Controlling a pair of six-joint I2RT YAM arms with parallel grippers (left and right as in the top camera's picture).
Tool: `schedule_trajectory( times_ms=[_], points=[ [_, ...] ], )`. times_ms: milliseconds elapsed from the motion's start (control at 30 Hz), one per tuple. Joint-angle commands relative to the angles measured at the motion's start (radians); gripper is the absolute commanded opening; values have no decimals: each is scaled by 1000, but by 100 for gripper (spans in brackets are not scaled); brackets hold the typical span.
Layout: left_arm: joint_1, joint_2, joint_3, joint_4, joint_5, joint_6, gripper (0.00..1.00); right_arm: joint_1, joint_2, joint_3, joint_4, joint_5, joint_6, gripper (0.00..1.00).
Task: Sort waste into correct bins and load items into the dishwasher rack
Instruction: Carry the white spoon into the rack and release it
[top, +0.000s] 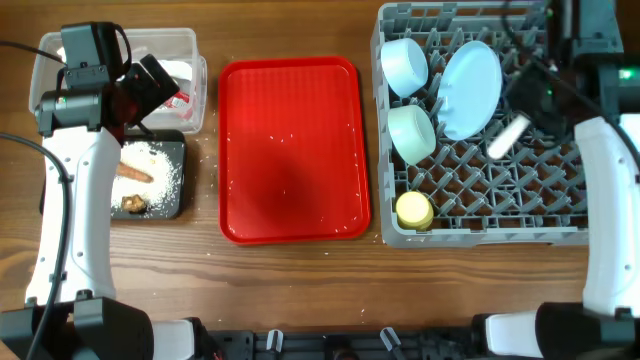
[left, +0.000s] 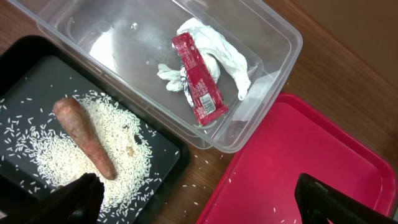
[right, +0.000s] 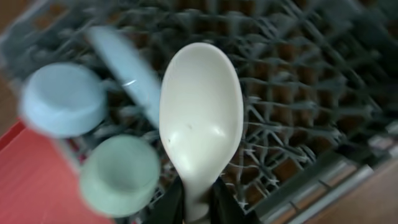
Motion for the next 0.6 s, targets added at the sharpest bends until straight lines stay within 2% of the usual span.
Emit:
schedule_trajectory(
  times_ms=[0, 100, 200, 333, 400, 567],
  points=[
    [-3, 1, 5, 2, 1, 23, 100, -75, 0, -160, 28, 35, 193, 4],
    [-3, 1, 5, 2, 1, 23, 100, -85, 0, -318, 128, 8, 222, 4],
    [-3, 1, 4, 2, 1, 23, 100, -84, 0, -496, 309, -78, 222, 6],
    [-3, 1, 5, 2, 1, 23, 100, -84, 0, -558, 367, -119, 218, 20],
    [-3, 1, 5, 2, 1, 23, 100, -84, -5, -557, 383, -145, 149, 26],
    [-3, 1, 5, 2, 1, 23, 100, -84, -59, -516, 386, -236, -8, 52]
  ],
)
